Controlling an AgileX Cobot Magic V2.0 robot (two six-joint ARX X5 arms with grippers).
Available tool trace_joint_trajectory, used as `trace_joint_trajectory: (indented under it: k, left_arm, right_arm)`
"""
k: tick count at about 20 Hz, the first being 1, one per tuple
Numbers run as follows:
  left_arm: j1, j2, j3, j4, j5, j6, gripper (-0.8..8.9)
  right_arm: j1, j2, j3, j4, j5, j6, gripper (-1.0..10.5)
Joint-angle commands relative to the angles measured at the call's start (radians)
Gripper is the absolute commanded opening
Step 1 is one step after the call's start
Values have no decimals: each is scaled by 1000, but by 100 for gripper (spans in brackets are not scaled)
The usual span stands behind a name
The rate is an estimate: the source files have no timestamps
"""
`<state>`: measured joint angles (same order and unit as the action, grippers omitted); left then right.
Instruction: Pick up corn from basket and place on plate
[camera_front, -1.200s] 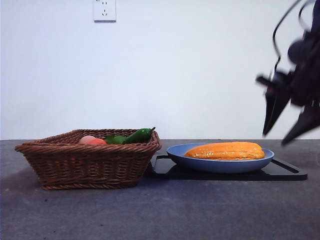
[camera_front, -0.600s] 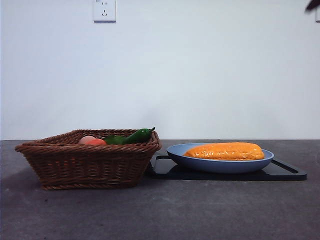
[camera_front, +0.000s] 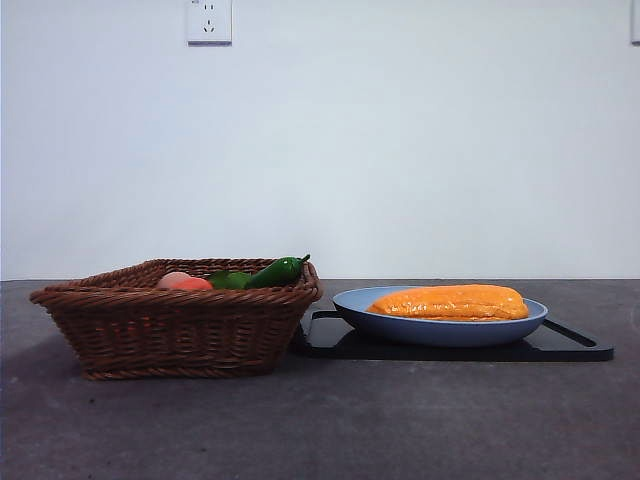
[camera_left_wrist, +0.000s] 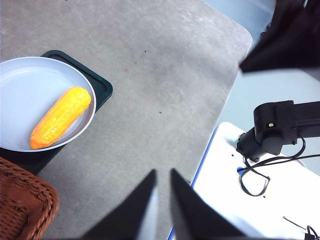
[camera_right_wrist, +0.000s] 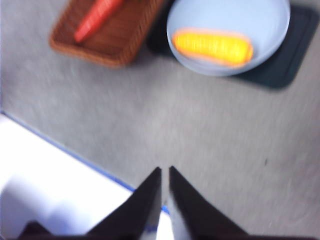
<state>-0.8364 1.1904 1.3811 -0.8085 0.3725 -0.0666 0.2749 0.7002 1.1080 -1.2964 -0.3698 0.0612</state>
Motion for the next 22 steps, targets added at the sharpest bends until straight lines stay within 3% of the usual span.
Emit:
trace_joint_trajectory:
  k: [1,22]
  left_arm:
    - [-12,6,21,6,2,0,4]
    - [-12,6,21,46,2,2,4]
  right_arm:
    - [5,-26,-49,19,-24,29,3]
    - [5,-56,-98,63,-41,42,3]
